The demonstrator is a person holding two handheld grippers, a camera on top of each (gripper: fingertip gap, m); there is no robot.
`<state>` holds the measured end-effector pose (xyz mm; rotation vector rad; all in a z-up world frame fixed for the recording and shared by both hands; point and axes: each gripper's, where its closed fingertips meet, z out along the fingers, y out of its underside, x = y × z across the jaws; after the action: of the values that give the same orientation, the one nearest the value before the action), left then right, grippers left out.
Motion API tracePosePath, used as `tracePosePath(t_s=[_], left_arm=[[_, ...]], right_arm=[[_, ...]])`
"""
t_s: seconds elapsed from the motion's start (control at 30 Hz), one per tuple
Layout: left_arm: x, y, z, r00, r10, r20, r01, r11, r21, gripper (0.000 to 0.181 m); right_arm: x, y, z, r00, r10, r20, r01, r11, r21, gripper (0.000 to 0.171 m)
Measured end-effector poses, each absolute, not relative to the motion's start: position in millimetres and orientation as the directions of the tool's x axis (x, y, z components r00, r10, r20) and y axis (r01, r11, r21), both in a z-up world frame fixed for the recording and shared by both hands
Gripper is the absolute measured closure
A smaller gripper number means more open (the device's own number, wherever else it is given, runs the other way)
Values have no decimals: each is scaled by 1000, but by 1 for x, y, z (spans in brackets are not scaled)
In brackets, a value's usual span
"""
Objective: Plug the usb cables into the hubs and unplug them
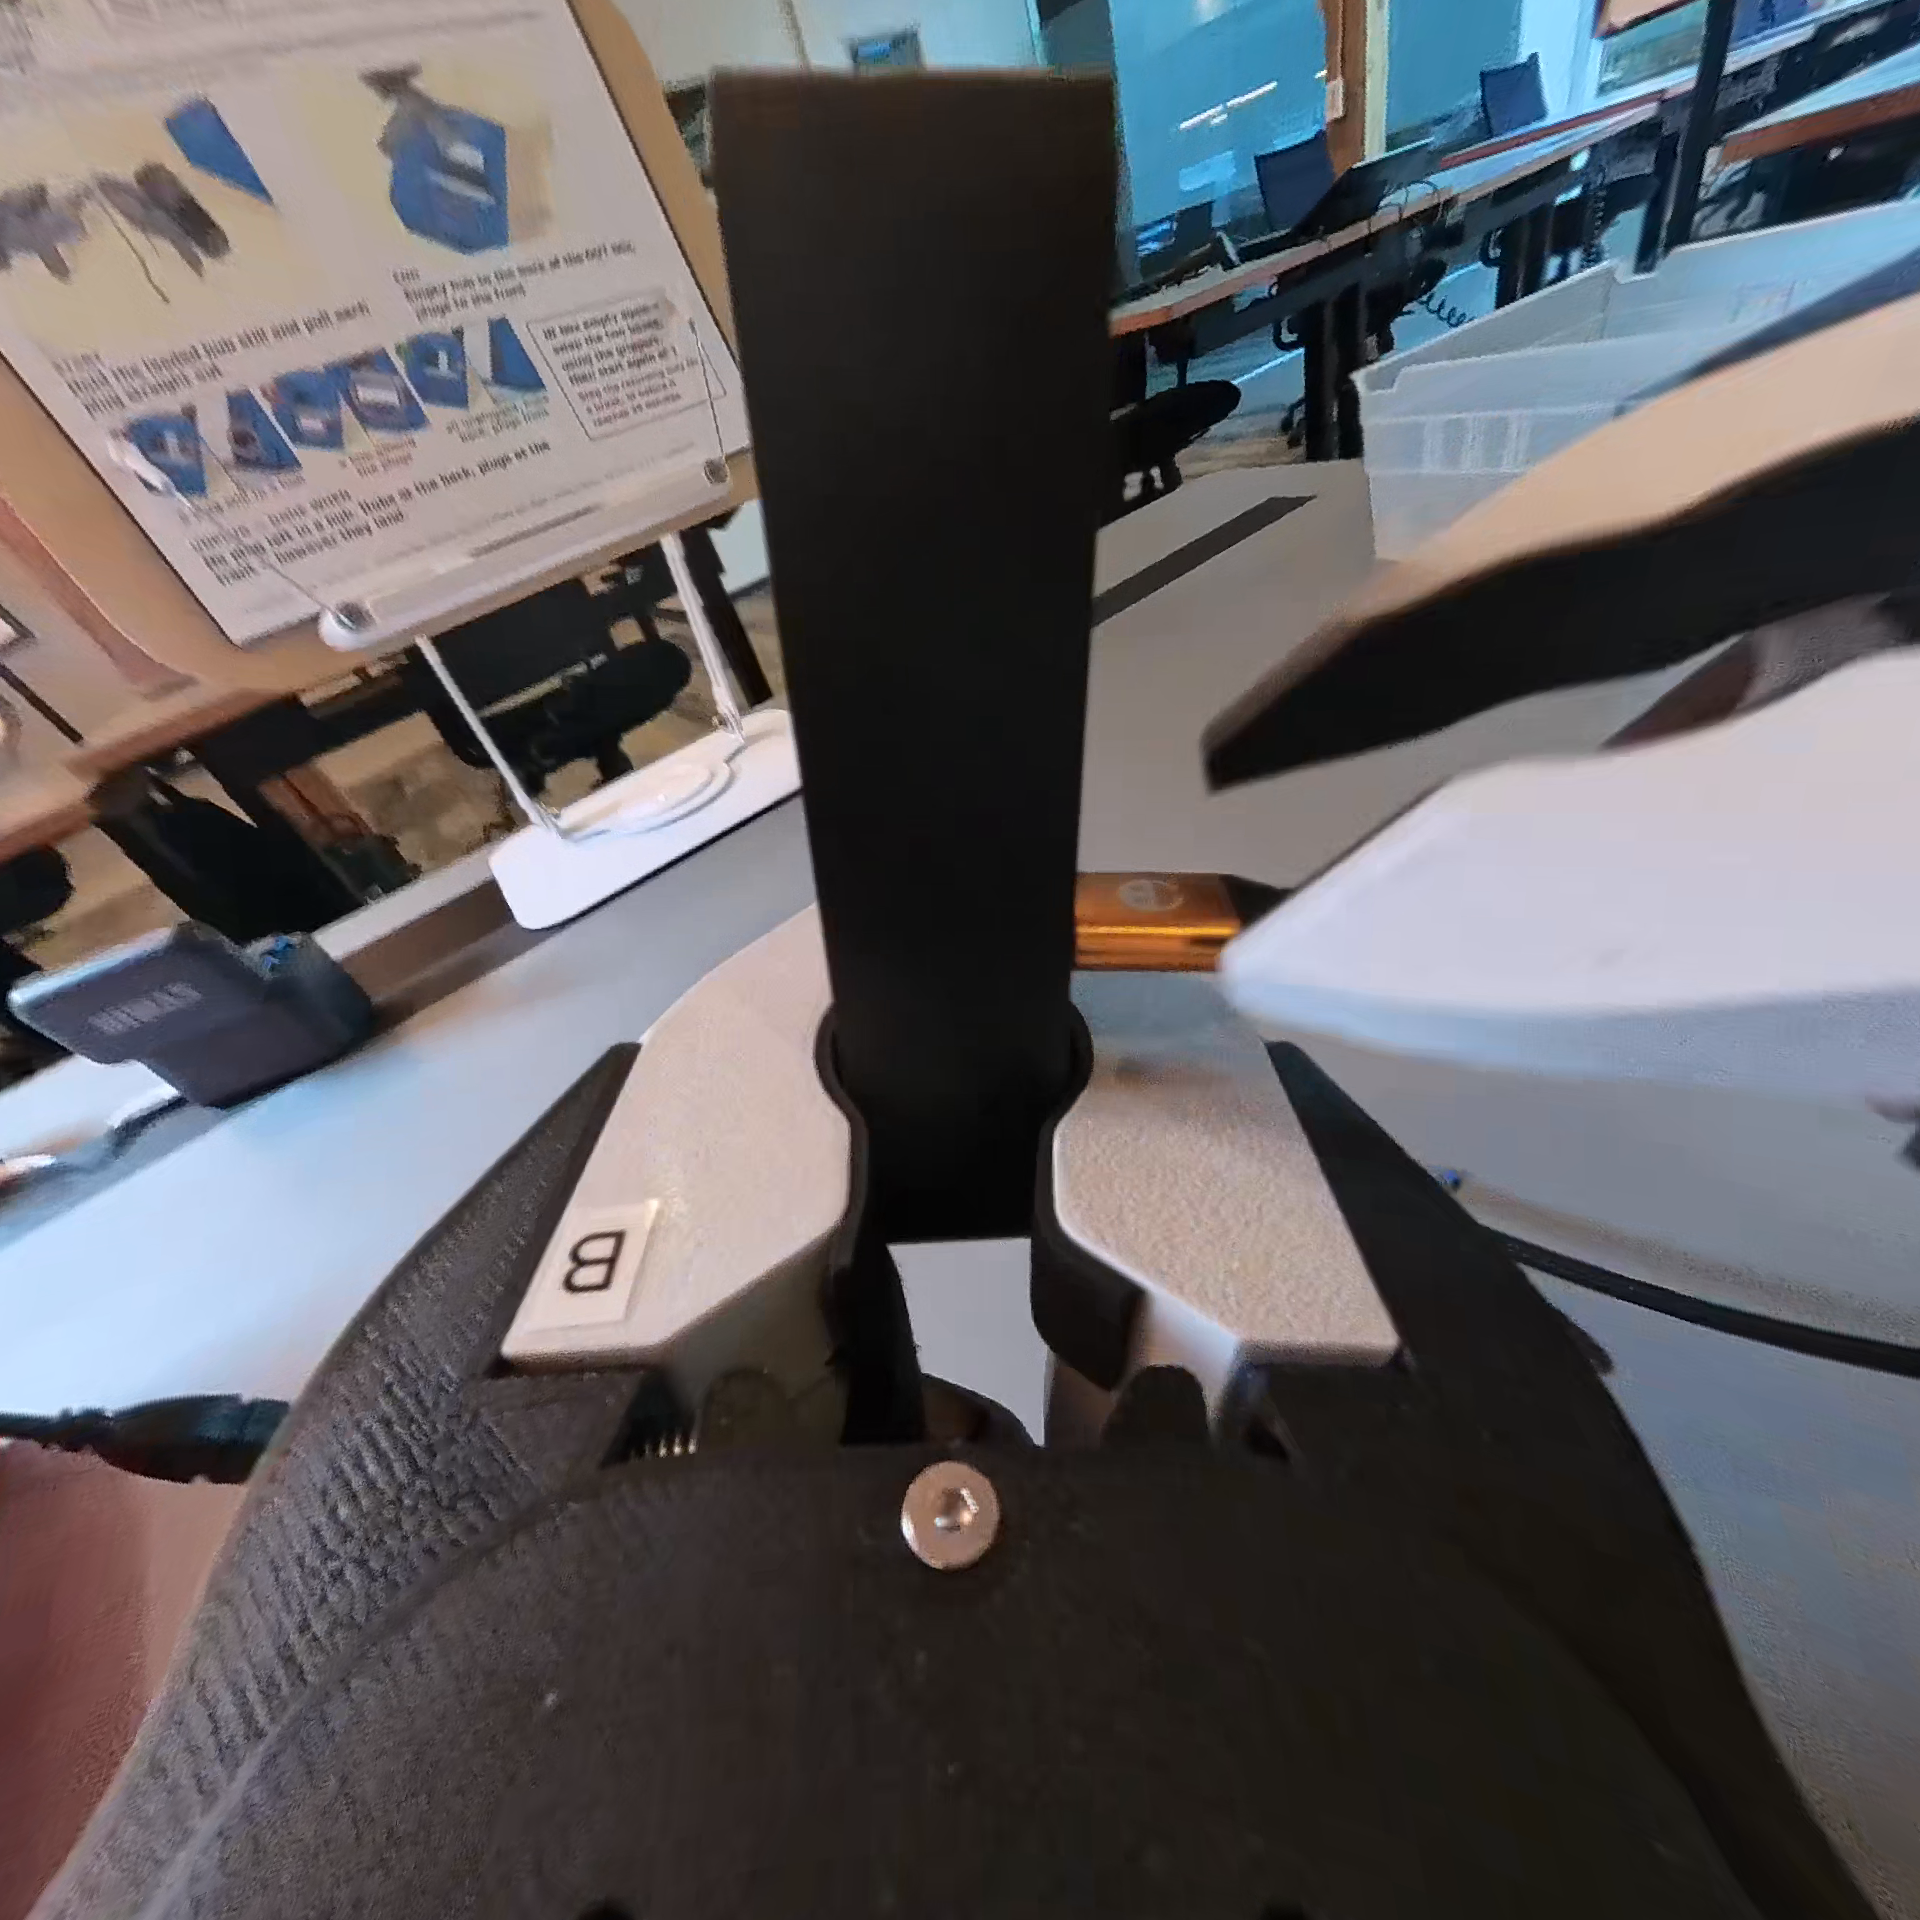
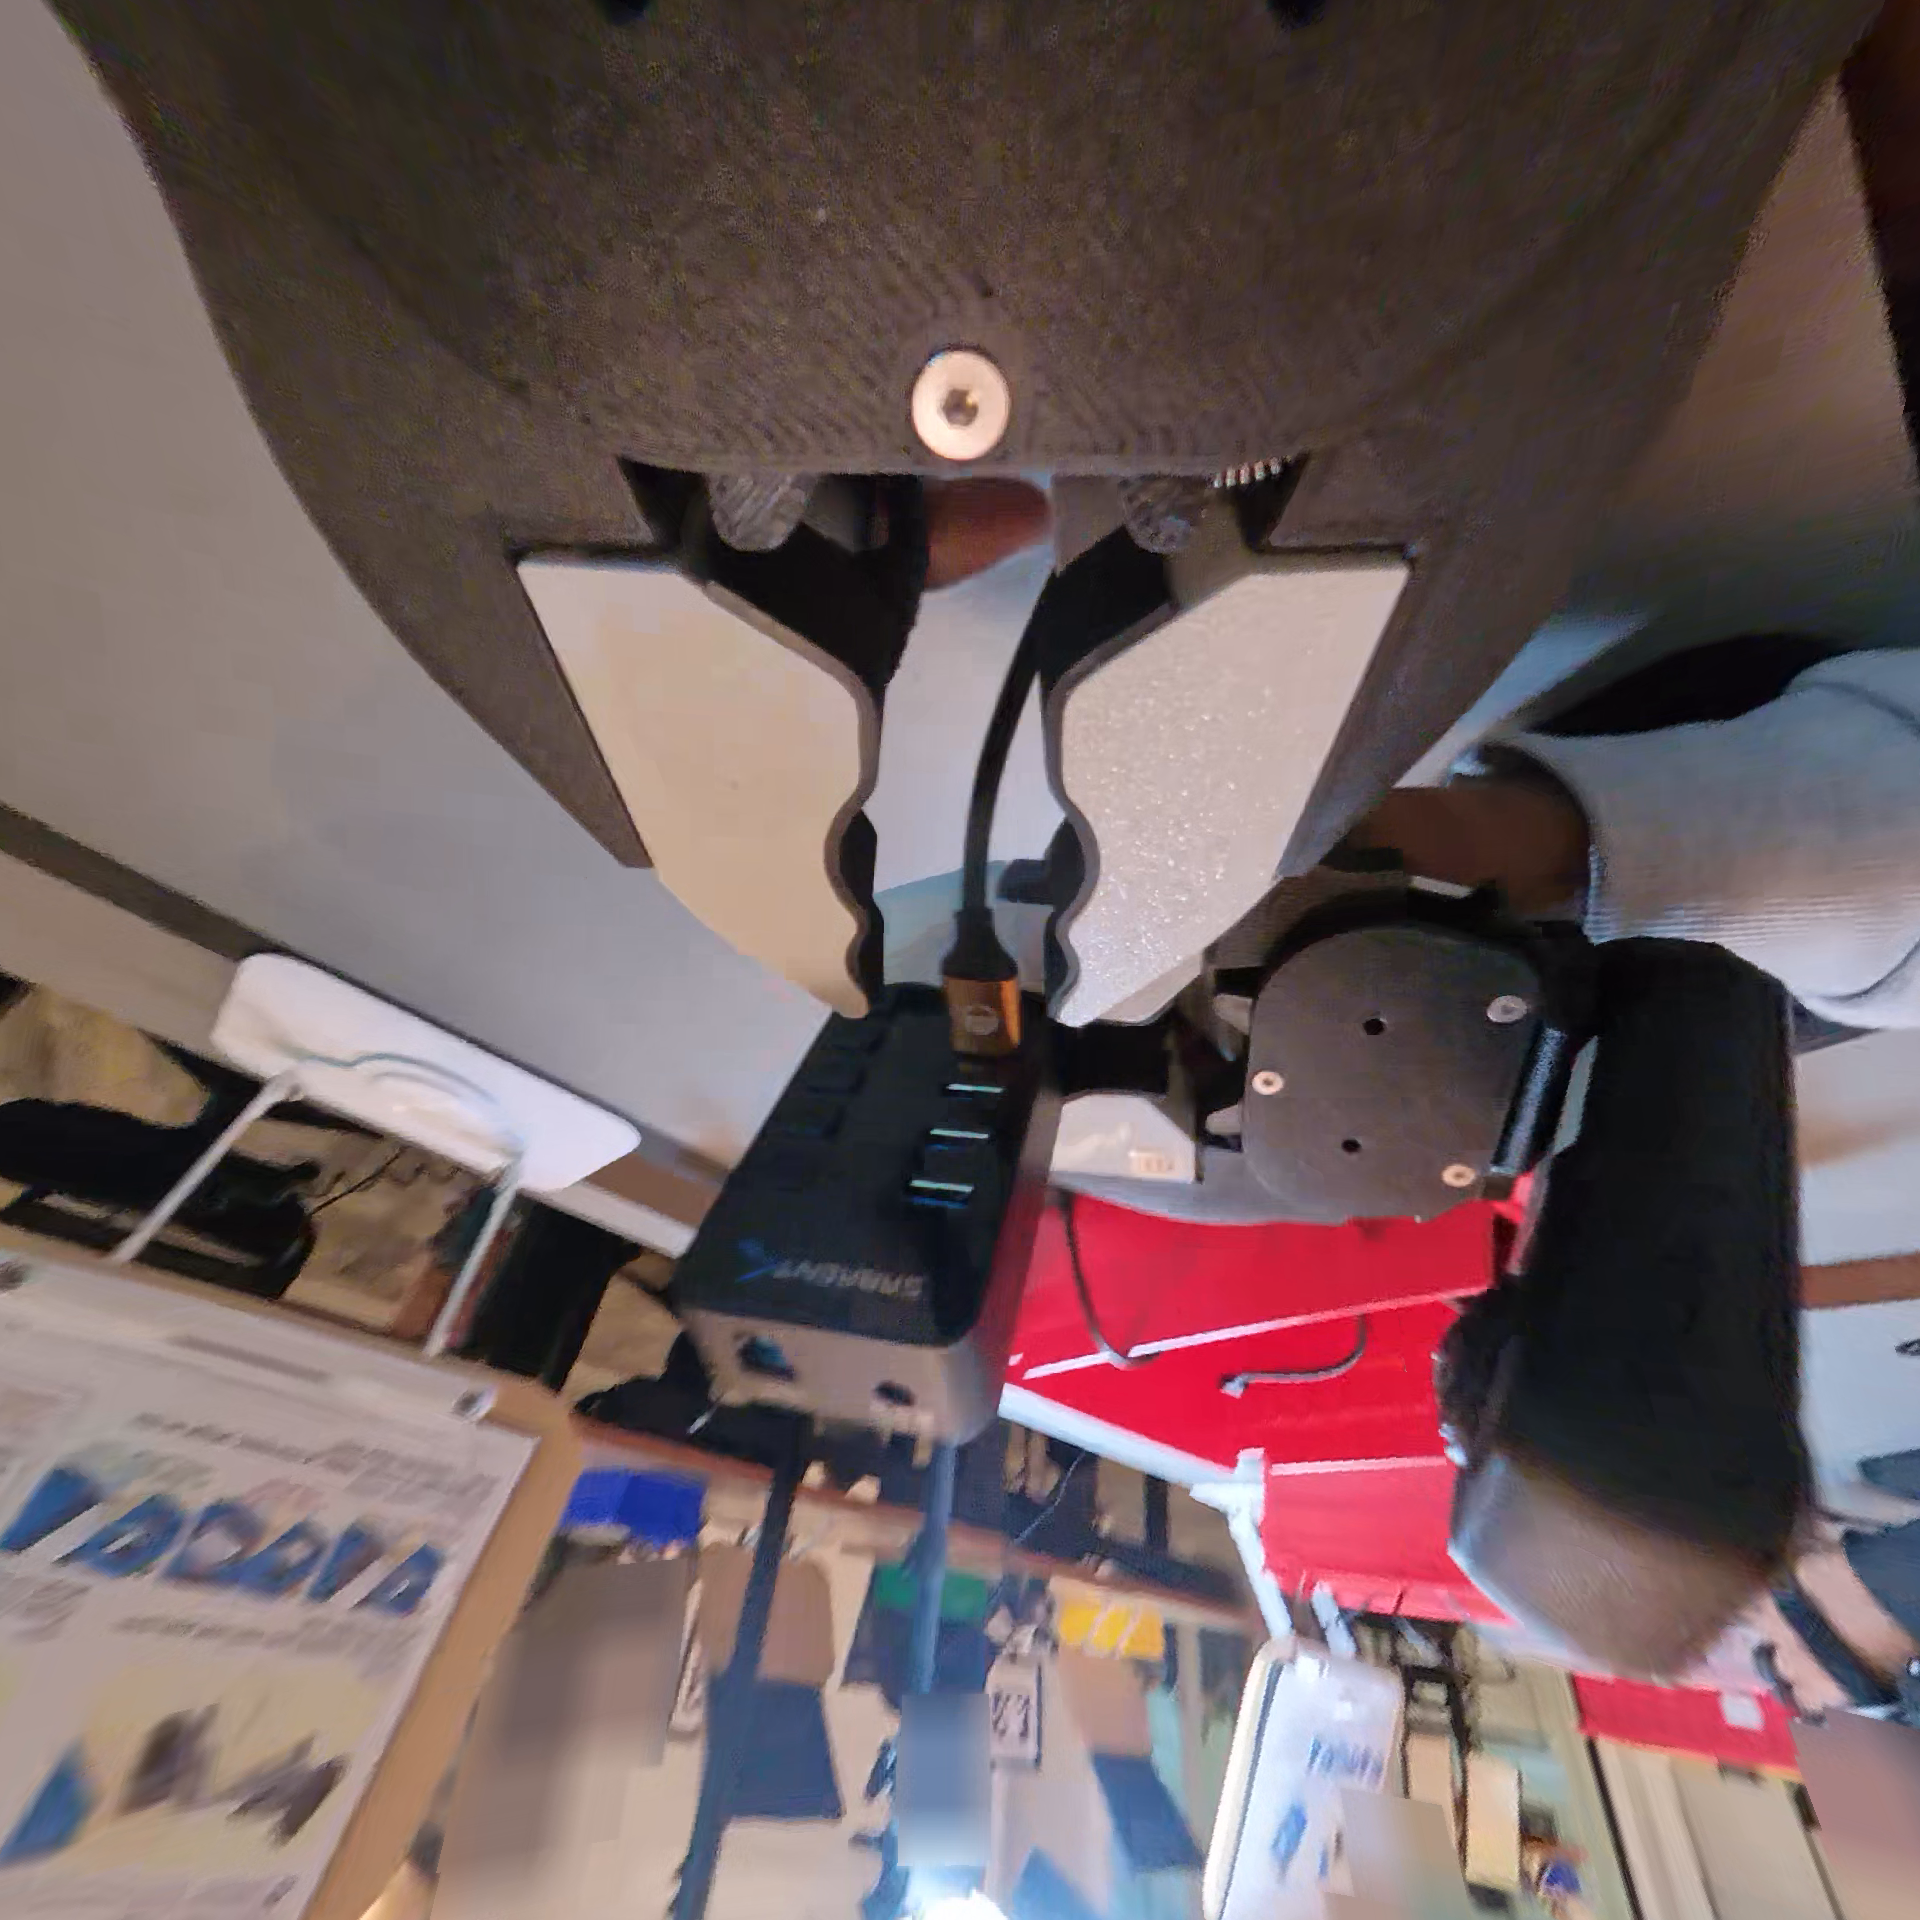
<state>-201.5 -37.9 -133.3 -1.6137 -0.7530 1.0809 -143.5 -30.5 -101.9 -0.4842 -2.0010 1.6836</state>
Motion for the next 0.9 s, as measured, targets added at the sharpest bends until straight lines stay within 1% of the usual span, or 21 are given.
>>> tracePosePath(t_s=[0.07, 0.1, 0.13, 0.27, 0.33, 0.37, 0.4, 0.47, 0.53, 0.63, 0.73, 0.8, 0.9], left_arm=[[-198, -34, -129, 413, 858, -305, -72, -304, -950, 151], [-197, -33, -128, 413, 853, -319, -88, -312, -946, 151], [-197, -34, -127, 408, 851, -330, -95, -320, -943, 151], [-196, -30, -132, 458, 836, -302, -78, -301, -950, 151], [-196, -28, -131, 473, 828, -301, -95, -292, -952, 145], [-194, -25, -129, 488, 814, -314, -115, -296, -948, 139], [-191, -22, -128, 505, 798, -327, -138, -300, -944, 144], [-190, -23, -125, 487, 806, -337, -150, -303, -941, 146], [-188, -23, -121, 495, 820, -289, -138, -255, -957, 148], [-188, -25, -118, 500, 832, -241, -125, -206, -971, 149], [-186, -25, -116, 514, 837, -187, -107, -154, -982, 148], [-187, -25, -117, 518, 835, -186, -106, -153, -983, 149], [-187, -25, -117, 504, 832, -231, -129, -192, -973, 149]], right_arm=[[-146, -35, -111, -834, 540, 111, 8, 214, -977, 144], [-145, -37, -113, -844, 525, 110, 8, 217, -976, 151], [-143, -39, -112, -850, 516, 105, 3, 205, -979, 155], [-143, -38, -116, -839, 525, 141, -27, 218, -976, 156], [-142, -37, -117, -846, 512, 151, -32, 233, -972, 156], [-140, -37, -116, -852, 502, 151, -35, 234, -972, 156], [-138, -36, -116, -856, 497, 140, -28, 227, -973, 156], [-136, -35, -114, -864, 489, 120, -18, 208, -978, 156], [-135, -36, -110, -864, 492, 106, -17, 181, -983, 156], [-135, -38, -107, -844, 519, 134, -50, 173, -984, 156], [-133, -40, -105, -849, 522, 88, -34, 111, -993, 156], [-134, -40, -105, -855, 515, 67, -19, 97, -995, 156], [-134, -39, -107, -849, 519, 103, -37, 135, -990, 155]])
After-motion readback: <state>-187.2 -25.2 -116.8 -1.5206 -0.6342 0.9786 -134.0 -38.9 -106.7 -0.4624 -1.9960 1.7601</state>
